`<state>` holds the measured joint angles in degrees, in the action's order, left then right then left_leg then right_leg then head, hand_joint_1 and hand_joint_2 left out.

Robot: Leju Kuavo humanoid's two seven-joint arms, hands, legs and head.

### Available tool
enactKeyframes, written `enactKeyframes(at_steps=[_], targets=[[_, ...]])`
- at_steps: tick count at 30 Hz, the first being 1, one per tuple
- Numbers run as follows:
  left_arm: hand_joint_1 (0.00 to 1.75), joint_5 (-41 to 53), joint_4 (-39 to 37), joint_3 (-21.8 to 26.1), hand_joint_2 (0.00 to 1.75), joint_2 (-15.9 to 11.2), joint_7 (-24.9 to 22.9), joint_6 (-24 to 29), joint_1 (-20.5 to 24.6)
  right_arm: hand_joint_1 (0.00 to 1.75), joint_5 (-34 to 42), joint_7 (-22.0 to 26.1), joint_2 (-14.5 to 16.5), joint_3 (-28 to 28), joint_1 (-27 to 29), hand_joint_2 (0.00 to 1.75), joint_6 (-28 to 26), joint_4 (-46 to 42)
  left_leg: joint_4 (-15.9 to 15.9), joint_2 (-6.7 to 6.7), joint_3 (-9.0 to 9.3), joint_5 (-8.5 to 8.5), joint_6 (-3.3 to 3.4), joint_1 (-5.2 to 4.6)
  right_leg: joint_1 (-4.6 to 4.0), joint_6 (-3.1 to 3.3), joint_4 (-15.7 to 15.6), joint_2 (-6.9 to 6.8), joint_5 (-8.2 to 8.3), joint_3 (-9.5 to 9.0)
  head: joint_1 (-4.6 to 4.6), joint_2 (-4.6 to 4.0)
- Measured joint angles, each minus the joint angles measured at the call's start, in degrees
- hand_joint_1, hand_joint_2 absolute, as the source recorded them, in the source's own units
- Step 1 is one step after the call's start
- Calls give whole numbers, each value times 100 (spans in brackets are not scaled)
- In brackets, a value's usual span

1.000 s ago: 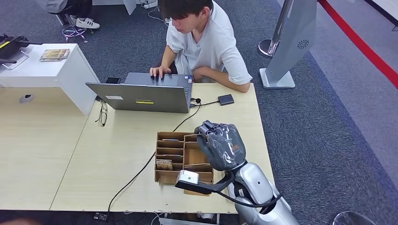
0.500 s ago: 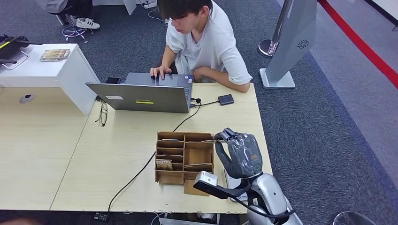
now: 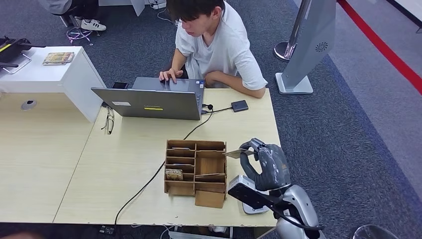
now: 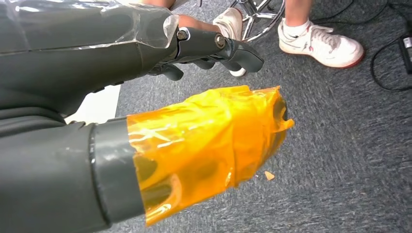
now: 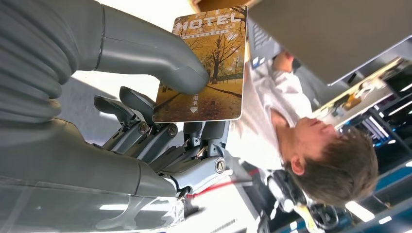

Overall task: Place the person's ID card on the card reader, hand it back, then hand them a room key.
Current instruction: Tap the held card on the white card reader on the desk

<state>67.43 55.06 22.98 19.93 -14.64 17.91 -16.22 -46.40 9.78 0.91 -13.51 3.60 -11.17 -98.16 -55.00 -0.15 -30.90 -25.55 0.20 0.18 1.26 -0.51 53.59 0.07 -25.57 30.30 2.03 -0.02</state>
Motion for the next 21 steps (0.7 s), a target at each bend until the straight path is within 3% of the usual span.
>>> enactKeyframes(at_steps=[5,11,21], targets=[[0,-2,-4,1,0,2,133,150,6,175,737,138,43,186,81,175,342,1,0,0,0,0,0,0,0,0,0,0,0,0,-1,0],[0,93,-113,30,0,0,325,355,32,175,1367,-120,51,390,172,175,720,53,0,1,0,0,0,0,0,0,-1,1,0,1,0,0],[0,215,-439,174,0,-8,512,563,87,175,1816,-398,21,647,289,175,993,299,0,3,1,0,0,0,0,0,-1,2,0,2,-1,0]])
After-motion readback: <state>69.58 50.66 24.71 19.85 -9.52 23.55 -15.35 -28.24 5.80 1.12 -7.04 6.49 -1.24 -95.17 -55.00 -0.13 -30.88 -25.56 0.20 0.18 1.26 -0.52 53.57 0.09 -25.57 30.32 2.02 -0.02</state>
